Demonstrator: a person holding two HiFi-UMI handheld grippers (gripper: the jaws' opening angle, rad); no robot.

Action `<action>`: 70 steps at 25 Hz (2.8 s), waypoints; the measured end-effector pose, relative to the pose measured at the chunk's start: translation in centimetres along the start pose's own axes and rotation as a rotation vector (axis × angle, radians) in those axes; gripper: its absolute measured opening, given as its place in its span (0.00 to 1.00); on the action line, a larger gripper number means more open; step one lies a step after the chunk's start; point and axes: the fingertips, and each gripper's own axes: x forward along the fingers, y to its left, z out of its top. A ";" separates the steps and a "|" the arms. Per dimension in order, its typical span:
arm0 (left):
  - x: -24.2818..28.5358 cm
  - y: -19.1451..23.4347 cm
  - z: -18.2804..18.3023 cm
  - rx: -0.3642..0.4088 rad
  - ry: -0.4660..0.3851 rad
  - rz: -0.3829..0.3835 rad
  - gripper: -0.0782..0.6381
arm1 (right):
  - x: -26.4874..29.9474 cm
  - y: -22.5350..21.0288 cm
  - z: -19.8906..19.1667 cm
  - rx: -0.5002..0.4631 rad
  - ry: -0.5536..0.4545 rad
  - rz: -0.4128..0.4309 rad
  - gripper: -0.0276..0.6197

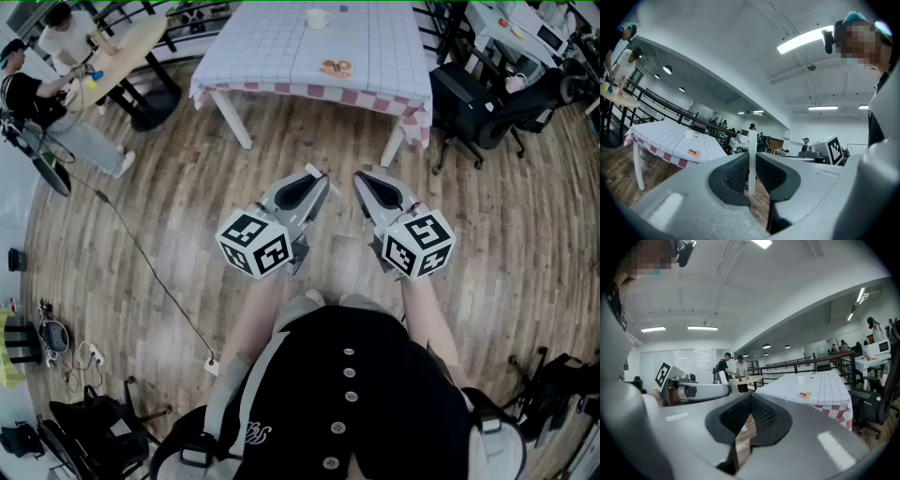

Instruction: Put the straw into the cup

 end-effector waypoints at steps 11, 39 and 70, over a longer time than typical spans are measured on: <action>0.6 0.3 -0.4 0.005 0.014 -0.014 0.17 | 0.8 -0.1 -0.8 -0.014 0.041 -0.017 0.04; 0.0 5.2 -0.8 0.002 0.027 -0.019 0.17 | 5.6 0.1 -2.8 0.043 0.051 -0.031 0.04; 19.0 20.5 2.8 -0.071 0.067 0.042 0.17 | 20.4 -20.0 0.5 0.077 0.122 0.038 0.04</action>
